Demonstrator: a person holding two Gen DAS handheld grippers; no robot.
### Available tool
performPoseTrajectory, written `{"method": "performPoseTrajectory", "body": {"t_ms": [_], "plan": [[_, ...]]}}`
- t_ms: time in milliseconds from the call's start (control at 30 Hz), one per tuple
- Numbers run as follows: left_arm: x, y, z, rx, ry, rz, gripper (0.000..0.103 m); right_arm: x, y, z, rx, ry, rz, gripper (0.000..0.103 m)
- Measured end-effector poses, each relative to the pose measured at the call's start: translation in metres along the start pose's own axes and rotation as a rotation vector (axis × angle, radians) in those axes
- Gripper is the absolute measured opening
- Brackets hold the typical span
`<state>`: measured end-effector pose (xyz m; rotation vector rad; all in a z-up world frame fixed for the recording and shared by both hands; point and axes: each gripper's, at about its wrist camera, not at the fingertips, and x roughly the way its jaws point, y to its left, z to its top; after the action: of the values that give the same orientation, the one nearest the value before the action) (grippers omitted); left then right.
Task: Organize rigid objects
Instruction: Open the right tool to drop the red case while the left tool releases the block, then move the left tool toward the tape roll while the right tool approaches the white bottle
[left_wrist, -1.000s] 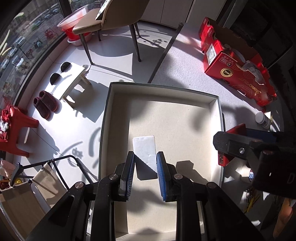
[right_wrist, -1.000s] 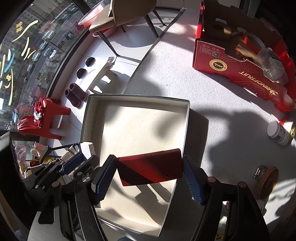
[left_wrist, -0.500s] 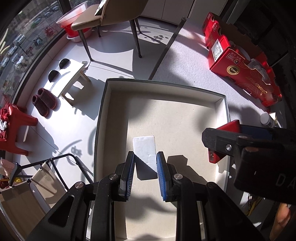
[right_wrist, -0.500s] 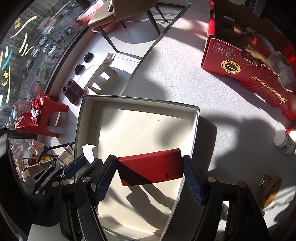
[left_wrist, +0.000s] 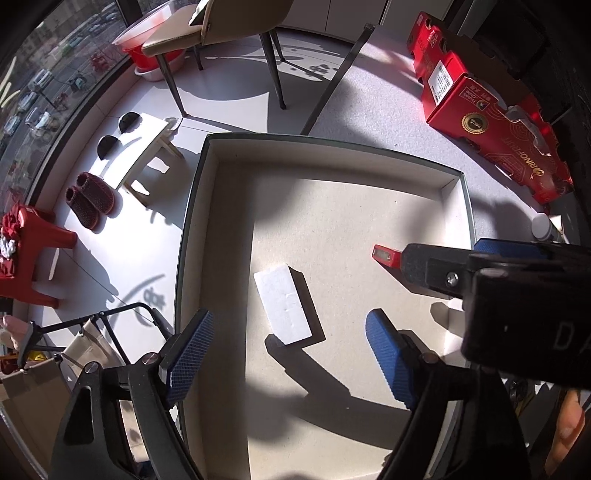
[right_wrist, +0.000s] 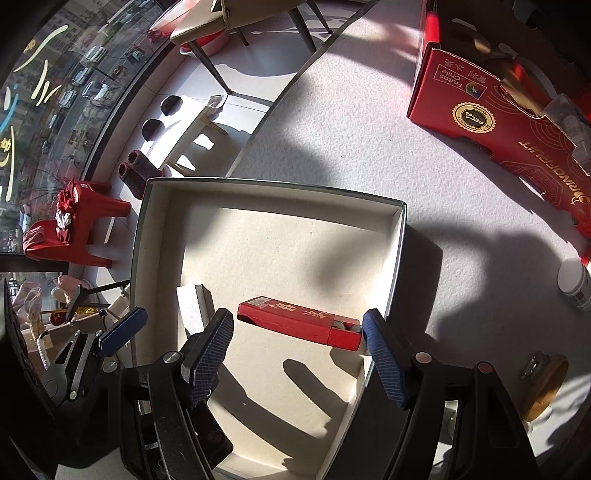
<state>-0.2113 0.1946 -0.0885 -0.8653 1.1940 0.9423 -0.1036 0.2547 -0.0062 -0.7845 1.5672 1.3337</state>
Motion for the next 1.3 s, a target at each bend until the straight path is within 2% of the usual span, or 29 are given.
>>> {"method": "performPoseTrajectory", "body": {"t_ms": [33,67,233,633,1067,1300], "plan": [[0.002,0.001,-0.001,0.000,0.008,0.000,0.101,-0.003,0.000,-0.001,0.001,-0.009,-0.010,0.097],[0.002,0.002,-0.002,-0.005,0.006,0.007,0.103,-0.007,-0.001,-0.002,0.003,-0.027,-0.014,0.098],[0.001,0.006,-0.006,-0.024,0.011,0.016,0.103,-0.020,-0.007,-0.008,0.021,-0.044,-0.023,0.098],[-0.007,-0.015,-0.020,0.043,0.018,0.027,0.103,-0.030,-0.019,-0.040,0.070,-0.028,-0.027,0.098],[-0.019,-0.018,-0.027,0.064,0.000,0.052,0.103,-0.047,-0.018,-0.051,0.084,-0.061,-0.035,0.098],[-0.027,-0.032,-0.036,0.097,0.011,0.045,0.103,-0.057,-0.036,-0.072,0.141,-0.085,-0.022,0.098]]}}
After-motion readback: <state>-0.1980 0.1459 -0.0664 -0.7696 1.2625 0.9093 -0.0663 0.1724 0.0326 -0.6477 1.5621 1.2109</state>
